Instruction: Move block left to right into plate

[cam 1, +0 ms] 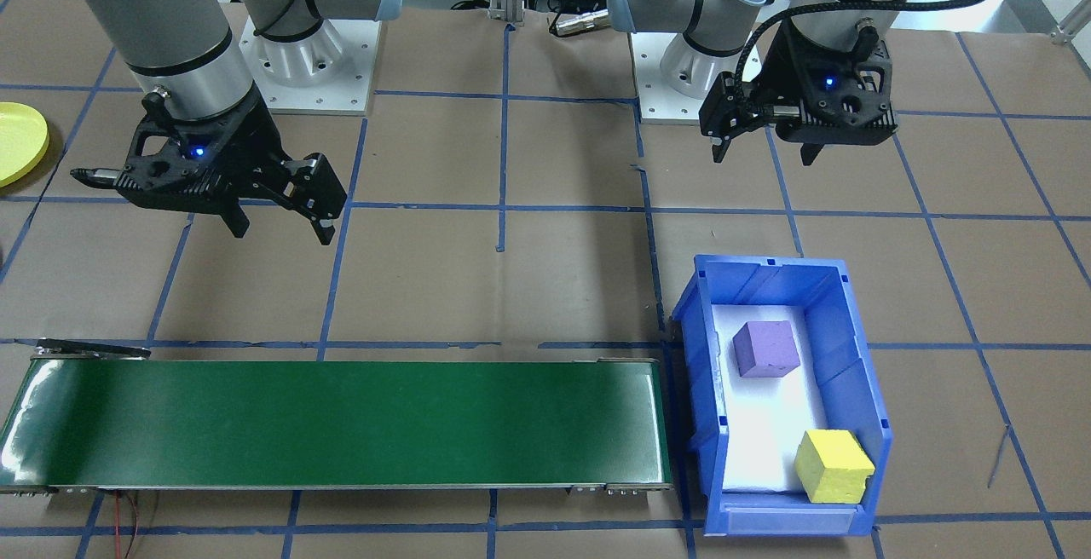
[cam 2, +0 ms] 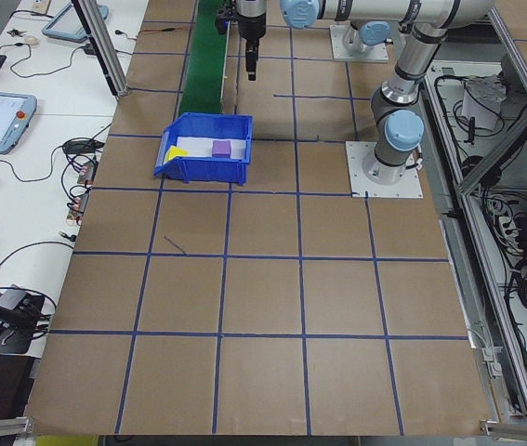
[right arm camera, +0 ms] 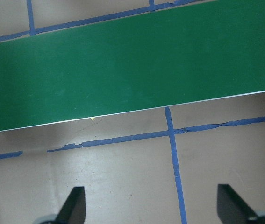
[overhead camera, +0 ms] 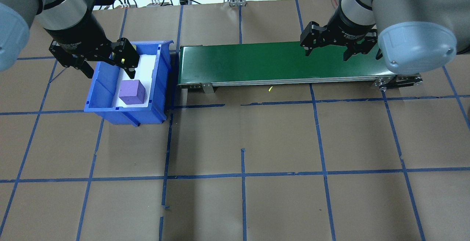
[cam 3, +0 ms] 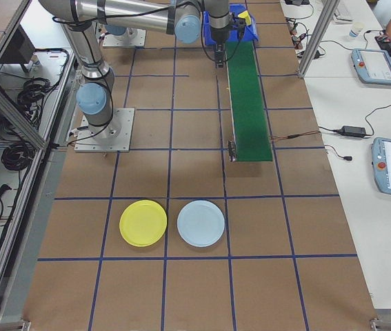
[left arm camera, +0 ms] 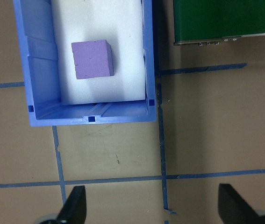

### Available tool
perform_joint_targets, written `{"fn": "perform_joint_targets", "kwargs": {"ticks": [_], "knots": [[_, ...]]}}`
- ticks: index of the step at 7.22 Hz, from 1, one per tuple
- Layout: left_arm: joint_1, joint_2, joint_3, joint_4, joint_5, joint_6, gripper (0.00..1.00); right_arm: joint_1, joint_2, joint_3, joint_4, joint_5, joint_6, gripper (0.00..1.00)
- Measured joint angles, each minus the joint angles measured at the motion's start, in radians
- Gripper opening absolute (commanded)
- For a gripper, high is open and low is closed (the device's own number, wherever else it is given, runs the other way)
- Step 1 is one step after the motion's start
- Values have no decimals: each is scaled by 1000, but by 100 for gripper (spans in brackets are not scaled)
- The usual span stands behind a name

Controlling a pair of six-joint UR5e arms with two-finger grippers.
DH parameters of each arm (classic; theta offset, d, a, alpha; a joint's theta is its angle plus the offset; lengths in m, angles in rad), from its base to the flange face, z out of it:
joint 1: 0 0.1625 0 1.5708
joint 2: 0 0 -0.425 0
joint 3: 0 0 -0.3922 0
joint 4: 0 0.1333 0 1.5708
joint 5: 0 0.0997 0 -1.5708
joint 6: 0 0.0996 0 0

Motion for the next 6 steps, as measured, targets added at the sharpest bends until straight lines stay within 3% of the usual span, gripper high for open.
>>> {"fn": "perform_joint_targets", "kwargs": {"ticks": [2, 4, 6], "knots": [[-3, -2, -5, -1, -1, -1, 100, 2, -2, 1, 4, 0, 2, 100], [3, -9, -6, 2, 31, 113, 100, 6, -3, 1, 5, 0, 1, 100], [19, -95, 23, 125, 63, 296, 100, 6, -4, 2, 5, 0, 0, 100]]}}
